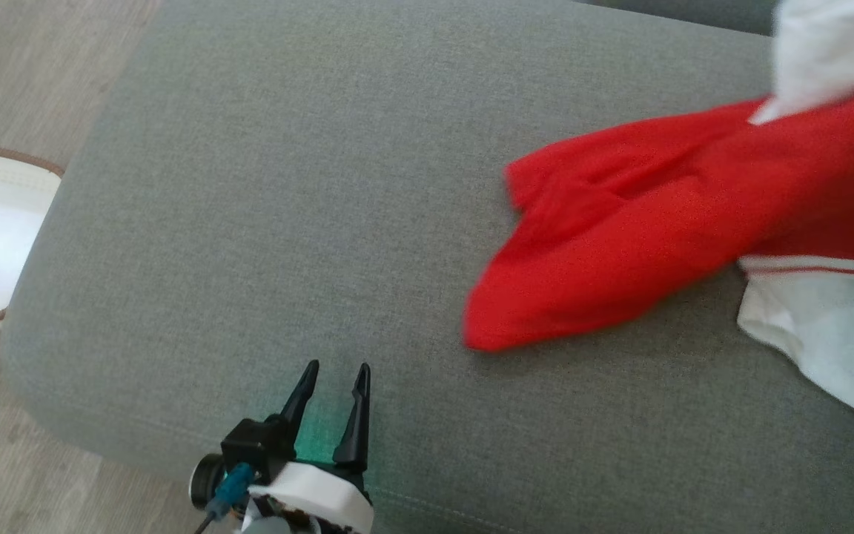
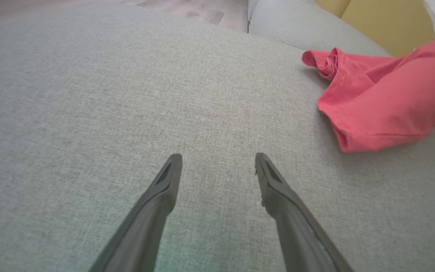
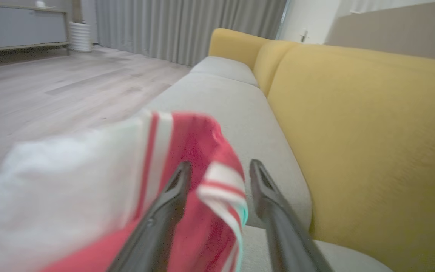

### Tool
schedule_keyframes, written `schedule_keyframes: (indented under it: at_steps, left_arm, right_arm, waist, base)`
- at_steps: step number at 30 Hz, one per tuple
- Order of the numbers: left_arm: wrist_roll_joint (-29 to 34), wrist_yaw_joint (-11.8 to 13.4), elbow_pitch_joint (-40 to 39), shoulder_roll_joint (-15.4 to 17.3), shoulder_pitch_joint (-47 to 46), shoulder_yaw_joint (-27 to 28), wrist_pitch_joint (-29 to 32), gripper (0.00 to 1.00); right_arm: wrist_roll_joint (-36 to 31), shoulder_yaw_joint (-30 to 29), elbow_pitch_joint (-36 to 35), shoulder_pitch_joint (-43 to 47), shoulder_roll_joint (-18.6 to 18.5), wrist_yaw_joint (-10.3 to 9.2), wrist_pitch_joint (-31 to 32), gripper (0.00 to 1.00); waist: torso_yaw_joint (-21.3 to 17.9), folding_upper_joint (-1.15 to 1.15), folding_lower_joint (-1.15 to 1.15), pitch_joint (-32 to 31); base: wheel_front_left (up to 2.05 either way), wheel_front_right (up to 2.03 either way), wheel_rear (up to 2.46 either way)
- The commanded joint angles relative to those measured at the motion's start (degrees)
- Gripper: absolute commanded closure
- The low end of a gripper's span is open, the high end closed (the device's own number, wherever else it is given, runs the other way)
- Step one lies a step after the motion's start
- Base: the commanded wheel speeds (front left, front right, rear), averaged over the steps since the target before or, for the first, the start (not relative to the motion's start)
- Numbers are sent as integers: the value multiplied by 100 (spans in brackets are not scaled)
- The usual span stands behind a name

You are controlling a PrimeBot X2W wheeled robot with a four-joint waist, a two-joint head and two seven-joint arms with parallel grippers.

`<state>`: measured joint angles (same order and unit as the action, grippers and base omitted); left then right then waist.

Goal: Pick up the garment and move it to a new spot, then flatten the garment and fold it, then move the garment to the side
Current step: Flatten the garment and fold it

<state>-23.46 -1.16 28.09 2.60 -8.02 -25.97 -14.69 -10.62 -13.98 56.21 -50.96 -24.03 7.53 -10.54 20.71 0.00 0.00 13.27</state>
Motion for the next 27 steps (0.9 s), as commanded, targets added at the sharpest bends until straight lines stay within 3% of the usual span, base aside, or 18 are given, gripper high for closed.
schedule_keyframes:
  at_steps: [1,7,11,16,21,27]
  left_arm:
    - [44,-12,-113,28,-176,139,-31,0]
    - [90,2,-75,28,-106,239,-31,0]
    - [171,12,-66,28,-74,353,-31,0]
    - [345,58,-138,28,-54,566,-31,0]
    - [719,223,-214,28,51,856,-31,0]
    - [962,340,-307,28,293,1190,-31,0]
  right_arm:
    - [-117,-87,-85,-36,-2,-4,9,0]
    - [-582,-707,135,166,456,-4,-273,0]
    - [-475,-578,-7,638,1042,-4,-435,0]
    - [204,-151,-1150,1746,1711,-4,-443,0]
    - [791,128,-2109,2800,1949,-4,-444,0]
    - [1070,633,-2545,3632,2070,-4,-445,0]
  waist:
    - [-10,0,0,19]
    - [-298,0,0,-71]
    - [-588,0,0,-210]
    - [-913,0,0,-394]
    - [-1218,0,0,-579]
    - [-1487,0,0,-870]
  base:
    - [0,0,0]
    - [0,0,0]
    - [0,0,0]
    - [0,0,0]
    - [0,0,0]
    - [0,0,0]
